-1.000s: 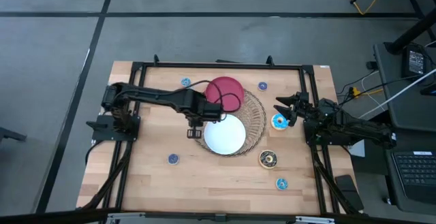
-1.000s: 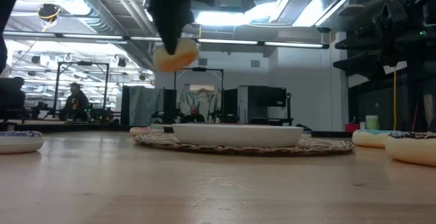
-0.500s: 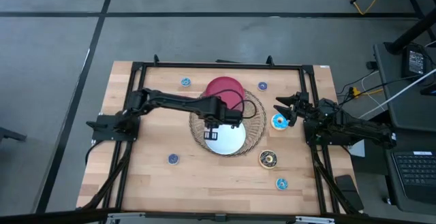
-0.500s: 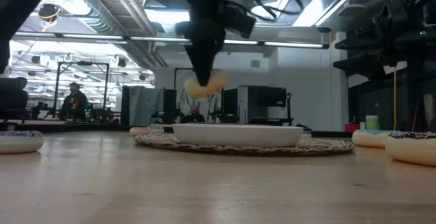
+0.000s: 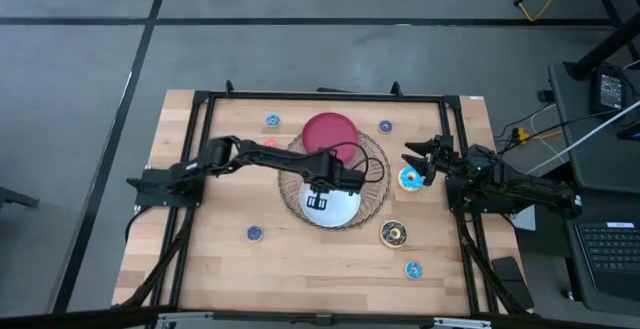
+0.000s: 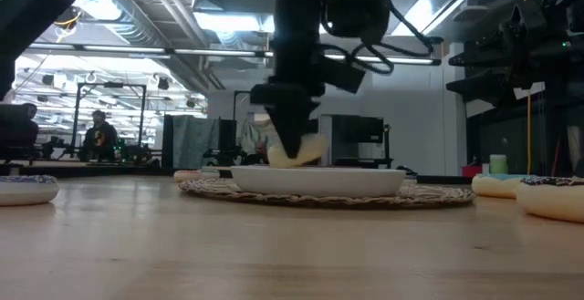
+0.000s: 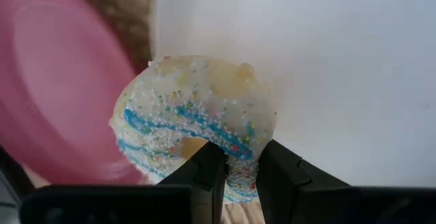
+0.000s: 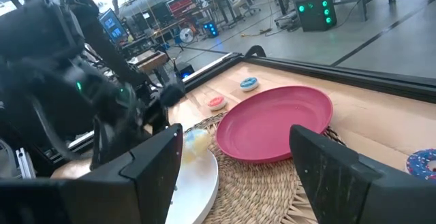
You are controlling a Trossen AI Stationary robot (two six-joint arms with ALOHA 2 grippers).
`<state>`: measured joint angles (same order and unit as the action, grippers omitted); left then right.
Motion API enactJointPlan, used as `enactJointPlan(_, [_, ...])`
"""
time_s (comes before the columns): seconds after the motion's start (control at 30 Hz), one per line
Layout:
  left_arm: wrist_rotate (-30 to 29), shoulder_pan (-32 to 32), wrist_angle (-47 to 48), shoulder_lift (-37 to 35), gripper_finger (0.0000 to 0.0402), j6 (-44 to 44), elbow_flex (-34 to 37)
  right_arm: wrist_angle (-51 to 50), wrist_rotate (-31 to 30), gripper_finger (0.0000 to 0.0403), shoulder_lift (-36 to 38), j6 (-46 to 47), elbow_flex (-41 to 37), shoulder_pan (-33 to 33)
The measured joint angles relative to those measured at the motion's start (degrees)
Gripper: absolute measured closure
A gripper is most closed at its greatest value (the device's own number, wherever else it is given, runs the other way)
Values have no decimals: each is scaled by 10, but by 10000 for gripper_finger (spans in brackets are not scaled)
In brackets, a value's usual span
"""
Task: Pick & Place donuts
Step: Put the large white donut on the white plate
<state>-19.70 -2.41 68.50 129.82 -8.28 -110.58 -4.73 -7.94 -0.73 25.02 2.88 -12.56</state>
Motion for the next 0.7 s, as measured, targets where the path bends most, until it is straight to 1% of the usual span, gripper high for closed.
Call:
enactJointPlan(0.13, [11,-6,-11,7,339,-21,0,0,0,132,0,0,0,0])
enactJointPlan(0.37, [32,-10,-27,21,339,-25,1,0,0,132,0,0,0,0])
enactJointPlan(0.53, [15,-11,-34,25,339,-26,0,0,0,132,0,0,0,0])
enactJointPlan(0.7, [16,-10,-28,25,333,-35,0,0,0,132,0,0,0,0])
